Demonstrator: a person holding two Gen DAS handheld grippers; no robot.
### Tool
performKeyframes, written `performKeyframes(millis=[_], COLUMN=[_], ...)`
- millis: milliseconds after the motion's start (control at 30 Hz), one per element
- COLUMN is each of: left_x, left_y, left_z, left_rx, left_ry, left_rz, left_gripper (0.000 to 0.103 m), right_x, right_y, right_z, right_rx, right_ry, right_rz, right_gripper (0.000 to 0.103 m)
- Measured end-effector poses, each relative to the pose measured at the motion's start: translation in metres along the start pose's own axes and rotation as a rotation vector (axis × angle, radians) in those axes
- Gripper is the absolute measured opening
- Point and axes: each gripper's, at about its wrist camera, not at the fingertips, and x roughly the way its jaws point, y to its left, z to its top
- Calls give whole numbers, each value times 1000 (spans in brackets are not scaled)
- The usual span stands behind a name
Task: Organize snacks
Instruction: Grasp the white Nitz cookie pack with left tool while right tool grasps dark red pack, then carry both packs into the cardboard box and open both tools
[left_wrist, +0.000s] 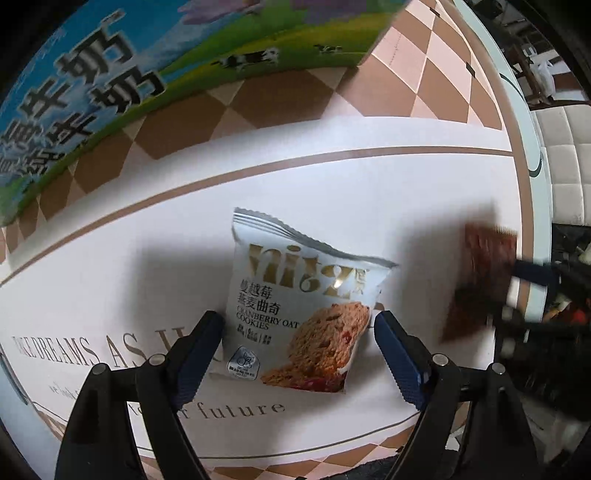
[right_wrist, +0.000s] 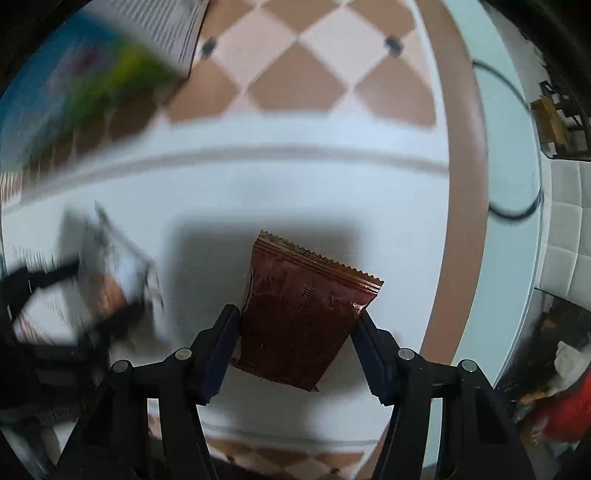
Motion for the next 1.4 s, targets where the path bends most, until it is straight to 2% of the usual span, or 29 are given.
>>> performKeyframes(millis=[100, 167, 200, 333, 500, 567, 633, 667, 733, 800, 967, 1133, 1300, 1400], left_x=[1, 1, -4, -13, -14, -11, -10, -10, -12, -15, -24, -65, -138, -185], left_y=[-2, -14, -5, 8, 2, -7, -16, -19, -21, -17, -6, 5, 11, 29], left_z=[1, 13, 12, 16, 11, 15, 16, 17, 16, 7, 1, -4, -12, -4], left_rx=[-10, -33, -62, -171, -129, -111, -93, -90, -95, -109, -140, -146, -137, -142], left_ry=[-20, -39, -41, 5, -7, -6, -11, -18, -35, -45, -61, -111, -211, -290], left_rz=[14, 35, 35, 9, 33, 48, 66, 70, 61, 48, 21, -35, -115, -148], left_gripper=[83, 75, 72, 71, 73, 73, 73, 73, 71, 71, 71, 71, 71, 71], right_x=[0, -2, -4, -9, -6, -7, -8, -1, 0, -4, -6, -28, -87, -135], right_y=[-6, -9, -10, -9, -3, -5, -5, -1, 7, 11, 18, 11, 10, 12], right_z=[-10, -11, -11, -16, -13, -9, -7, -17, -22, -27, -36, -39, -33, -26], right_rx=[25, 49, 61, 69, 56, 69, 59, 53, 35, 29, 23, 40, 49, 41], right_ry=[-3, -26, -36, -82, -66, -59, -55, -63, -96, -133, -155, -179, -254, -314], right_rz=[5, 10, 8, -21, -16, -7, -24, -40, -88, -91, -86, -11, 107, 180], right_gripper=[65, 65, 65, 62, 64, 68, 70, 70, 66, 60, 59, 59, 58, 59])
